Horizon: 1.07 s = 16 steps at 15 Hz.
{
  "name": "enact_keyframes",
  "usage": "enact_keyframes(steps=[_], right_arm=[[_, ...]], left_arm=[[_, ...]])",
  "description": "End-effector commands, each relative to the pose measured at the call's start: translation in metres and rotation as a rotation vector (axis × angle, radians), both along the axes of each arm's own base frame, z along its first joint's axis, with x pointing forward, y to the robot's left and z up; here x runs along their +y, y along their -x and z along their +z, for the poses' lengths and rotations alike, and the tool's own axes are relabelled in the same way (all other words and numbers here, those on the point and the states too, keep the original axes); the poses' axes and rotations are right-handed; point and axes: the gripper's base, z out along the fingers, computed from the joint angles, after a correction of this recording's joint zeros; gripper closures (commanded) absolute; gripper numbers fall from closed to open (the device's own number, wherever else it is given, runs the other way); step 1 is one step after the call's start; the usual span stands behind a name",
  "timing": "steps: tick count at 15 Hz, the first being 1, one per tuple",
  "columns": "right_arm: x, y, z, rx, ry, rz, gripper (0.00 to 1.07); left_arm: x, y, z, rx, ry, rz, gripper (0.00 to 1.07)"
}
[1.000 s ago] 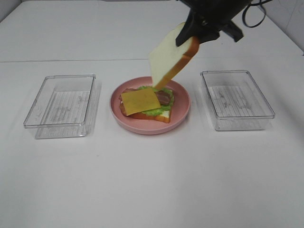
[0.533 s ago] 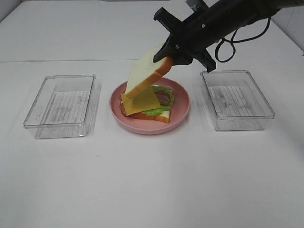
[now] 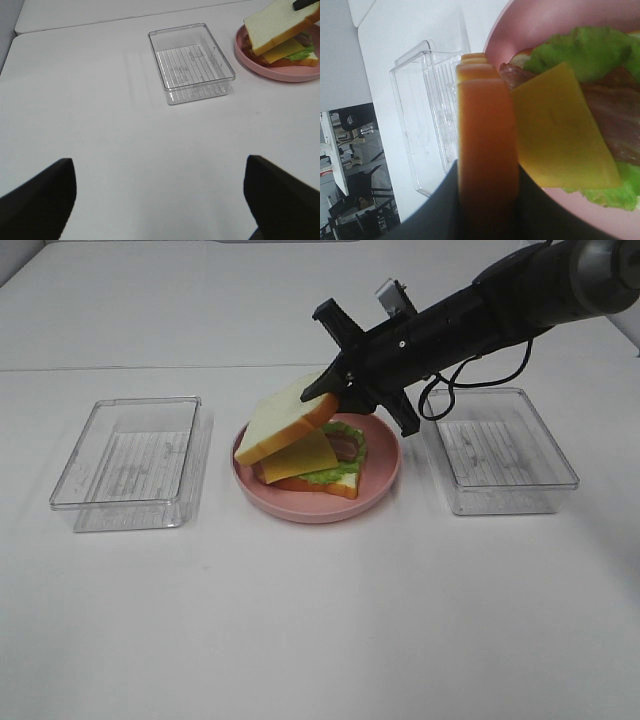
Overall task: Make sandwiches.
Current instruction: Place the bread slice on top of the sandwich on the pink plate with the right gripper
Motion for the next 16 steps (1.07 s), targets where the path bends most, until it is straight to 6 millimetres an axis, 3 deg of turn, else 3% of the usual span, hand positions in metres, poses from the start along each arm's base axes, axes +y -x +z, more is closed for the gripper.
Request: enact_keyframes(steps=[1,3,4,6,8,12,16], right_arm=[[0.001,0.001,-0.007,0.027,0.0,-0.005,1.07],[0.0,0.001,-0.007,0.032,0.006,-0.008,1.07],[0.0,0.001,-0.008,0.041,0.006,-0.014,1.0],[0.0,0.001,-0.008,0.039,0.013,-0.01,0.69],[-0.004,0.002,-0.008,0.006,0.071,0.02,0.29],[-0.012,0.006,0.004,-0.044,0.193,0.083,0.28],[-0.033,0.015,0.028,-0.099,0.451,0.143,0.28]], left_arm=[[0.0,0.002,0.0,-0.029,0.006,-0.001,0.21],[0.0,0.002,0.0,-0.029,0.006,-0.001,0.21],[0.0,0.002,0.0,-0.029,0.006,-0.001,0.21],[0.0,0.002,0.0,-0.029,0.006,-0.001,0.21],[0.0,0.002,0.0,-0.029,0.006,-0.001,0.21],[0.0,0.002,0.0,-0.029,0.006,-0.001,0.21],[0.0,0.002,0.0,-0.029,0.006,-0.001,0.21]])
